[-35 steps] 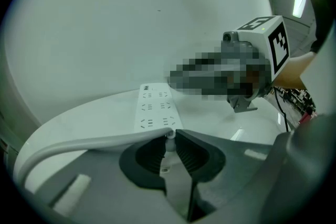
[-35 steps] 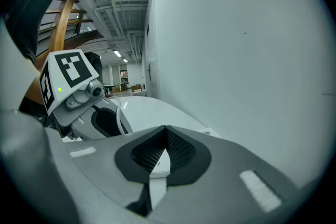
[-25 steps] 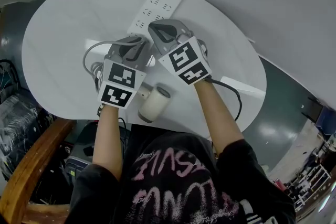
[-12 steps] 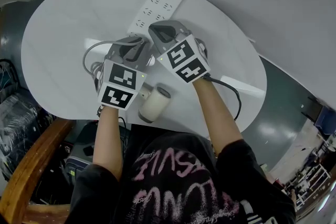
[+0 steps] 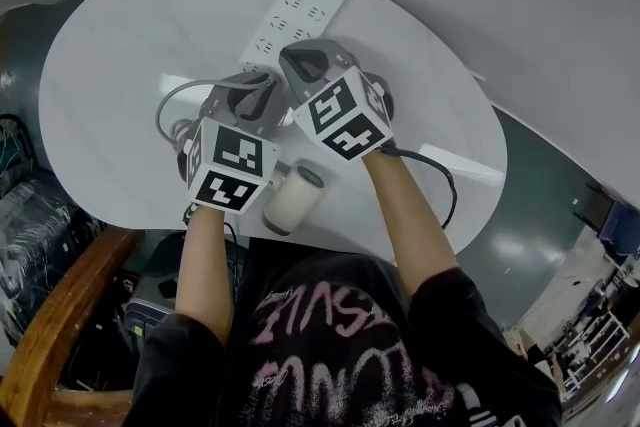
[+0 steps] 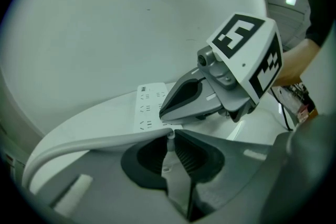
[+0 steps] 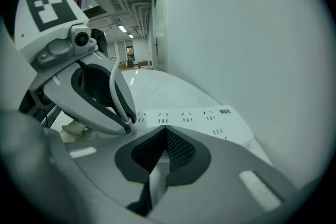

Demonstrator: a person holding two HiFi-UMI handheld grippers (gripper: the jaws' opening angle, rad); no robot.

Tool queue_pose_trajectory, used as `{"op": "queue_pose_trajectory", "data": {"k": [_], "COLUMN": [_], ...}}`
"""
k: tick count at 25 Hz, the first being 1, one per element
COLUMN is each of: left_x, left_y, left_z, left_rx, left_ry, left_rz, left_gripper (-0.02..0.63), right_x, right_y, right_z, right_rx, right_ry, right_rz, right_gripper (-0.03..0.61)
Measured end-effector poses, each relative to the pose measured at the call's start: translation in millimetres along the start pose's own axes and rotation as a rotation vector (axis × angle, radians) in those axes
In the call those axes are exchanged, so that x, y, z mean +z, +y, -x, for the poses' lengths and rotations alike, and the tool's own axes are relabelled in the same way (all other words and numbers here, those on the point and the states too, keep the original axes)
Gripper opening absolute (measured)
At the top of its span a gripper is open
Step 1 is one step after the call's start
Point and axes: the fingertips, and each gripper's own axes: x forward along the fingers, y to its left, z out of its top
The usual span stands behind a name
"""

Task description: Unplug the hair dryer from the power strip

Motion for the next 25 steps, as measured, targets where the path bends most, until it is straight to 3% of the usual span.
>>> {"op": "queue_pose_trajectory", "data": {"k": [3,7,12,18,25], "left_x": [-0.5,0.8,-1.1,-0.6,-1.2], "left_y": [2.8,-0.2,7.9,2.0,8.6], "left_z": [0.9,0.6,2.5,2.3,3.9], "left_rx": [-0.011,0.008,-0.031,-0.007,-0.02], "left_ry": [-0.01,0.005,-0.024,0.009,-0.011], "left_rz": [0.039,-0.03,0.1,-0.001,0.08], "left_gripper": [0.049,0.049,0.049,0.048,0.048], "right_x": [0.1,1.7,2.1,2.2,3.2], "right_y": [0.7,-0.3,0.8,0.9,0.7], "right_z": [-0.4,-0.9,-1.0,-1.6,-2.4], "right_rx": [0.008,0.016,0.021,0.025,0.037], "right_ry": [-0.012,-0.018,-0.018,-0.026,-0.02], "right_rz": [-0.024,-0.028,-0.035,-0.048,-0.056], "right_gripper": [0.018,0.018,0.018,0.018,0.018]}}
